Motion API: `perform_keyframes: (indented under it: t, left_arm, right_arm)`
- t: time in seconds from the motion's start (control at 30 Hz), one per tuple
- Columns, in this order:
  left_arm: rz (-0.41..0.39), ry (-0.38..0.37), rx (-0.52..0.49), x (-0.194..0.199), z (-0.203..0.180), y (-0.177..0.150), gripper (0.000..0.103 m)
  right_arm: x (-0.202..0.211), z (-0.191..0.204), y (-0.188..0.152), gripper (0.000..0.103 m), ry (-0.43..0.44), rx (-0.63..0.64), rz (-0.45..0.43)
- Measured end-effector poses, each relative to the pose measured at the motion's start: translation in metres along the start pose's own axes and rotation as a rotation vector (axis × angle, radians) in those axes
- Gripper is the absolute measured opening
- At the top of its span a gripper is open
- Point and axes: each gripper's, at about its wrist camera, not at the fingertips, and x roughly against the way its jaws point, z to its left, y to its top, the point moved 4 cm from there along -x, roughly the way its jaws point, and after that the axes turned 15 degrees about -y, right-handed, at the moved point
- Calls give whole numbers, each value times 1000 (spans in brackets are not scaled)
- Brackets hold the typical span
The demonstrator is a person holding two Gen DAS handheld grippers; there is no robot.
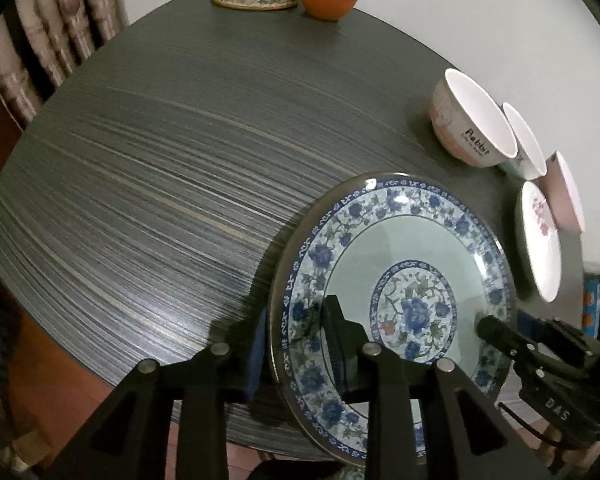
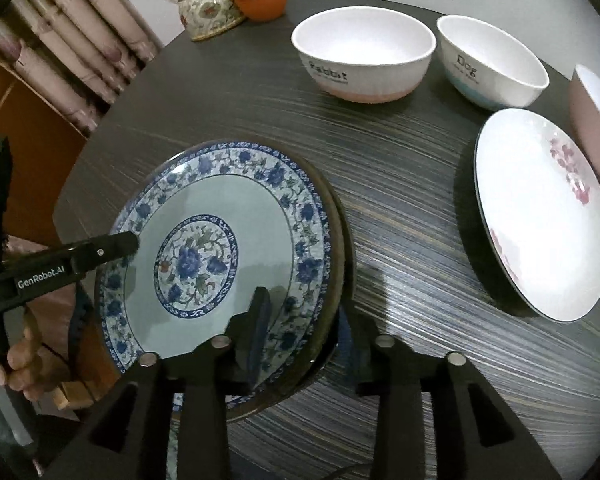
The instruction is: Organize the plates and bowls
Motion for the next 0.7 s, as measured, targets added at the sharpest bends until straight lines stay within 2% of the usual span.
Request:
perform_keyframes:
  t: [0.2, 0.43, 0.57, 0.7]
  left_arm:
    - [-22, 52, -41, -6, -9, -3, 27]
    - [-44, 65, -45, -6, -11, -2, 29]
    - [-55, 72, -43, -4, -10, -3, 29]
    - [-91, 116, -46, 4, -11, -4, 30]
  right_arm:
    - [2, 7, 1, 45, -58, 30, -8]
    - [2, 5, -4, 51, -66, 14, -7]
    - [2, 10, -4, 52, -75, 30, -16]
    - [5, 9, -4, 53, -59, 16, -30]
